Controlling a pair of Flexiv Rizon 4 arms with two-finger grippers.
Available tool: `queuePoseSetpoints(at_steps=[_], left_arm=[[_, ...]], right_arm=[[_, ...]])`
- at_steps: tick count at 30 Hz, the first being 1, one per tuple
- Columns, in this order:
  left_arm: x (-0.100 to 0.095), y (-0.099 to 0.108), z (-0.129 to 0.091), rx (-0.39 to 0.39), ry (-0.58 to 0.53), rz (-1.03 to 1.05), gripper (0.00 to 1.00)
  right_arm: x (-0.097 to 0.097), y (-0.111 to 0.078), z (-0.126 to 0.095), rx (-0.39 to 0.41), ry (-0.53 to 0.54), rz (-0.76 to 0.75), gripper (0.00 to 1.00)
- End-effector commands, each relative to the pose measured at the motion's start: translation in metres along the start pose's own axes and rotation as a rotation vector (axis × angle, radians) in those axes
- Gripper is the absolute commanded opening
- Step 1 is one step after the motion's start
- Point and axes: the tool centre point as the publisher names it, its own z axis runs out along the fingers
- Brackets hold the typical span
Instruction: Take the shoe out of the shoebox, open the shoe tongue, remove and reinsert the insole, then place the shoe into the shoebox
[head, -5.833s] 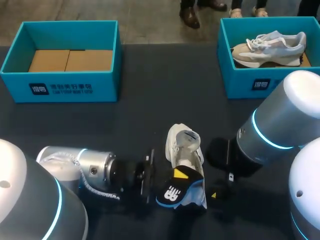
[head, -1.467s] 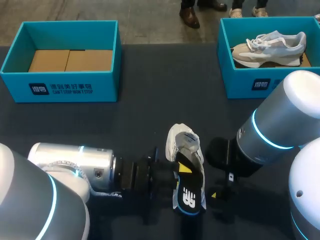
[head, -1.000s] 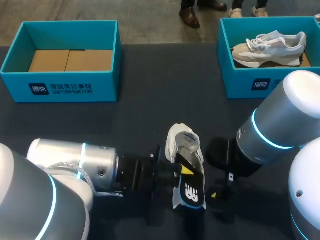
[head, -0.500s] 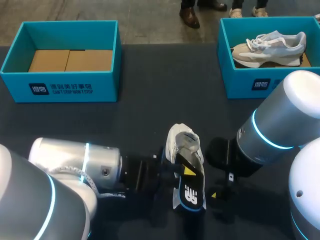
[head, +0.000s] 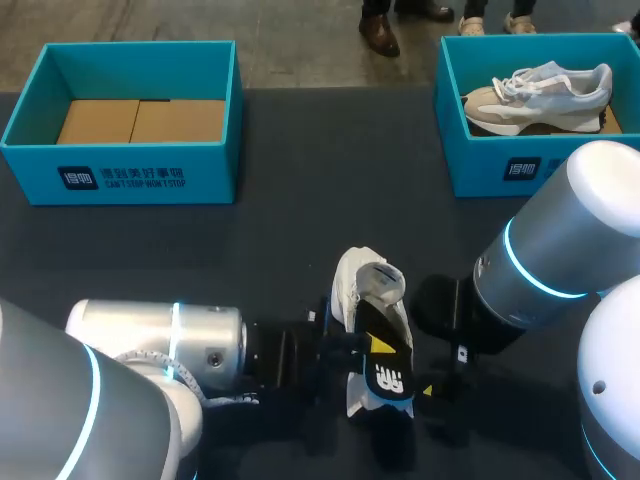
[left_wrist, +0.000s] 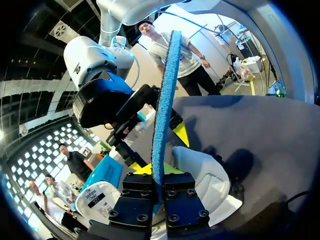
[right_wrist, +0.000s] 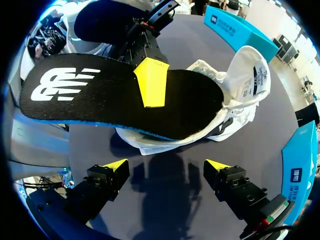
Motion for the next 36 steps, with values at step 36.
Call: queuePoseSetpoints(at_steps=[36], left_arm=[[-0.005, 0.028, 0.002, -0.051, -0.039, -0.013, 0.0]], right_arm=[[0.002, 0.0, 0.002, 0.001, -0.006, 0.001, 1.0]])
